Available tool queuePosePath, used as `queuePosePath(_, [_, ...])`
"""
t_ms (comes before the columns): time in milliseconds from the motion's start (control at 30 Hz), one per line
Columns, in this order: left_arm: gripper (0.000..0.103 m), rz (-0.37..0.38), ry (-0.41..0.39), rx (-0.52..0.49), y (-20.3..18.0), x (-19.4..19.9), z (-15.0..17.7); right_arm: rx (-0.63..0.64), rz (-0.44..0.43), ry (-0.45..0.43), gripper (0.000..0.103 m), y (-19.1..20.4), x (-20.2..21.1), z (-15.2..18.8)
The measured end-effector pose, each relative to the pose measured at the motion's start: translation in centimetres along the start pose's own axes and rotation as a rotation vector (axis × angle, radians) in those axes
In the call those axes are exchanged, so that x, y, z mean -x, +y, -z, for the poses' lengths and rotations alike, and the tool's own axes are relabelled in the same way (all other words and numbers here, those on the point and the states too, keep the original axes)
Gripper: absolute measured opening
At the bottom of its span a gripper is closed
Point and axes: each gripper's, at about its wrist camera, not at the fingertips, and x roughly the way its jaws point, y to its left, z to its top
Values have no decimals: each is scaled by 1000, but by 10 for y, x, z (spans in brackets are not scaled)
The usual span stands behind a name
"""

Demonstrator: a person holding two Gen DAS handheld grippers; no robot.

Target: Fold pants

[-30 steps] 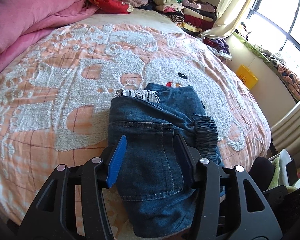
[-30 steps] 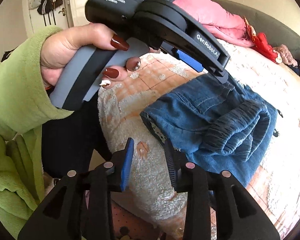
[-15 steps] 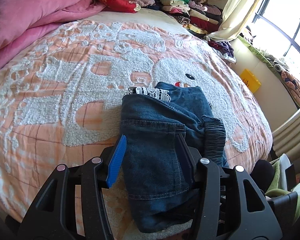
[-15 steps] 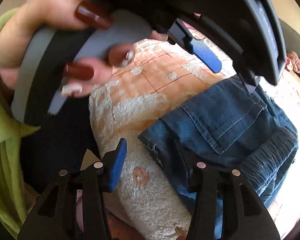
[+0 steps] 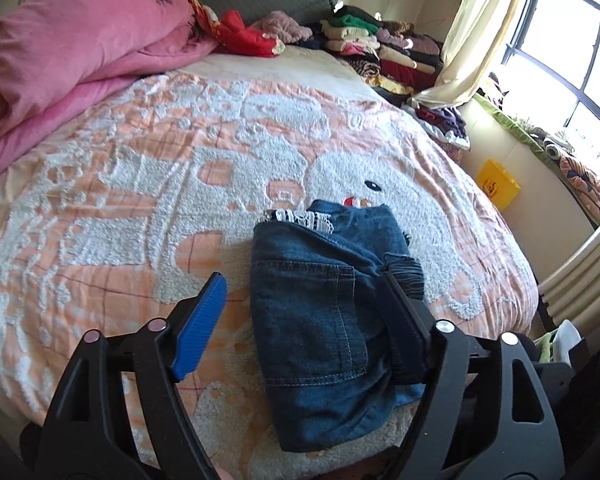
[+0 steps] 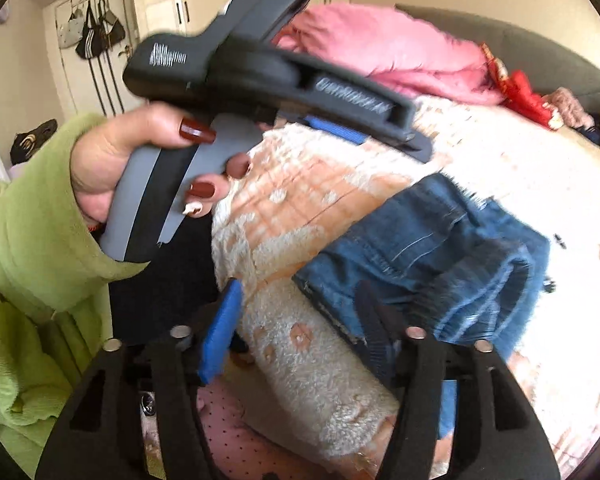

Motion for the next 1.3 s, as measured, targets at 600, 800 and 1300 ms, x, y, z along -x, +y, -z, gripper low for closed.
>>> queuePosePath(600, [93,-24,-64,-29,-10,37,4,-81,226,-172,91,-16,65,-4])
queuePosePath(800, [93,-28,-79,-39,-14,45,5,-173,293,-225,91,-37,84,-2])
queuePosePath(1300, [93,-37,-56,-36,-11,41,9,-366,432,-218,91,-80,92,13])
